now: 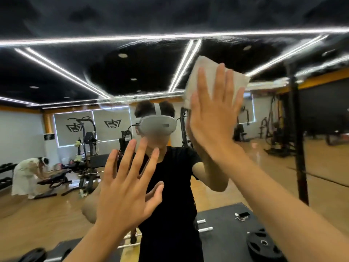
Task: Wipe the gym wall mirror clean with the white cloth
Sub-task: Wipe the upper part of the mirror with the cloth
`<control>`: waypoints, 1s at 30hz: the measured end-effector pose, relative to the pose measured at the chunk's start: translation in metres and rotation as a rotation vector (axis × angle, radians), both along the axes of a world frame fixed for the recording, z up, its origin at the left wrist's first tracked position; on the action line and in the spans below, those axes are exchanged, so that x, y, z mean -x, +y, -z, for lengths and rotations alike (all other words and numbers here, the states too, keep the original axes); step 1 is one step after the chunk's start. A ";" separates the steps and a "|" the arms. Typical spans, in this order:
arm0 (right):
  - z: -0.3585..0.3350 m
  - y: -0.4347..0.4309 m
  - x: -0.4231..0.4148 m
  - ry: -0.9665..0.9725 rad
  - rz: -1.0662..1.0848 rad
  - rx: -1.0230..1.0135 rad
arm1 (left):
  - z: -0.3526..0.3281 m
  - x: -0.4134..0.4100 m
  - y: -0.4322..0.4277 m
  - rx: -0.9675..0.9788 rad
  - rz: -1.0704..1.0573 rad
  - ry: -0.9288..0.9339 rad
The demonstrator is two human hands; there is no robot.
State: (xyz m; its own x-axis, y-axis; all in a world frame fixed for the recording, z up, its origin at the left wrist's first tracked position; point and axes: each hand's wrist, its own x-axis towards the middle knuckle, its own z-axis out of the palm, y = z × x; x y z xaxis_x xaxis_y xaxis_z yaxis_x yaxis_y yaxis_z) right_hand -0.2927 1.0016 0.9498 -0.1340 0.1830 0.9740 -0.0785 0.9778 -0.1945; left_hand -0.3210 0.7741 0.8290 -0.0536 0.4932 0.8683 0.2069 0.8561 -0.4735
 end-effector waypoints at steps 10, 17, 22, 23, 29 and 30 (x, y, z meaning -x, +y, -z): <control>0.014 0.002 0.000 -0.049 -0.062 -0.599 | 0.001 -0.001 -0.004 -0.021 0.043 0.007; 0.039 0.165 -0.020 -0.086 0.057 -0.076 | 0.002 0.001 -0.001 -0.025 0.056 0.007; 0.043 0.120 -0.005 0.037 0.058 0.218 | 0.000 0.003 -0.001 -0.004 0.033 0.013; 0.041 0.099 -0.005 0.039 0.039 0.217 | 0.000 0.003 -0.001 -0.003 0.026 0.016; 0.071 -0.045 0.004 -0.040 -0.104 -0.160 | -0.001 -0.003 -0.003 0.004 0.072 -0.032; 0.074 -0.051 0.005 -0.053 -0.101 -0.185 | -0.003 -0.006 -0.005 0.020 0.096 -0.053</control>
